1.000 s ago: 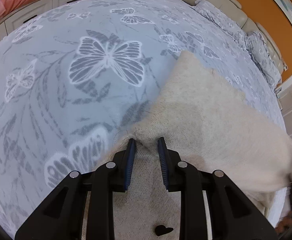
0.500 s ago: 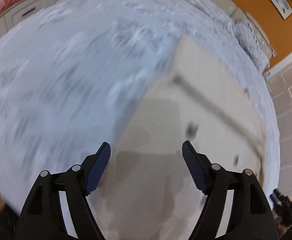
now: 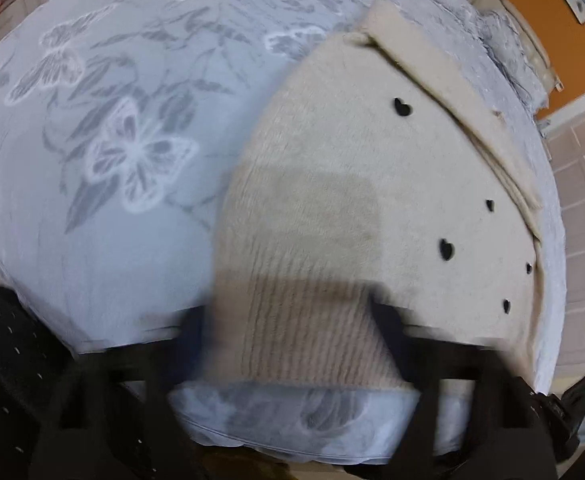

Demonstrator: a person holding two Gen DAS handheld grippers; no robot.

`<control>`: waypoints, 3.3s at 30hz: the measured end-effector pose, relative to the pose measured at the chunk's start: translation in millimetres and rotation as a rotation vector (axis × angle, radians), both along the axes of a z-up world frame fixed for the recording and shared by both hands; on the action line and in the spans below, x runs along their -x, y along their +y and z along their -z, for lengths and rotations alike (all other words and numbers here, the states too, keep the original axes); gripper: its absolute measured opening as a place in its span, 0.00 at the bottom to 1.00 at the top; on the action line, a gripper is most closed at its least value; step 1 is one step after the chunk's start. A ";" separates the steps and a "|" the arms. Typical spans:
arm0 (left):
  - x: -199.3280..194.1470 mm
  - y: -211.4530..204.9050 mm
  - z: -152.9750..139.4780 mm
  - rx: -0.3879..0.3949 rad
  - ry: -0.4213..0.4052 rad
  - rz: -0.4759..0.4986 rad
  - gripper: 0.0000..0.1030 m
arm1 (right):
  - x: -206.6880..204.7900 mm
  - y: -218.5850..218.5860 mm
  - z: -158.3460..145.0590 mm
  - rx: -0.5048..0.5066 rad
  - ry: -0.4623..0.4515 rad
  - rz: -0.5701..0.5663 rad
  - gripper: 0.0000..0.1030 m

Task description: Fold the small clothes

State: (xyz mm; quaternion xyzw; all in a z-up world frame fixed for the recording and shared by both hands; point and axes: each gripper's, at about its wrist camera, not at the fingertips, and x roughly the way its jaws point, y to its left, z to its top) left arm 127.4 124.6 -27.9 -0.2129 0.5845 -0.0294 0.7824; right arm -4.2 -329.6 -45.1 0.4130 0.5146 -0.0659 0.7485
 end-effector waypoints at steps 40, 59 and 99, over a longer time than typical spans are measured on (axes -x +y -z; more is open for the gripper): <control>-42.0 11.1 -97.7 -0.115 -0.284 0.132 0.72 | -15.9 -33.8 -107.8 0.343 -0.288 0.045 0.45; -112.8 -43.9 -10.8 -0.023 -0.109 0.300 0.12 | -47.7 -59.5 -32.7 0.354 -0.060 -0.073 0.09; -31.8 43.4 18.4 0.153 -0.002 -0.111 0.71 | 4.2 -56.0 -0.8 -0.001 -0.030 0.180 0.60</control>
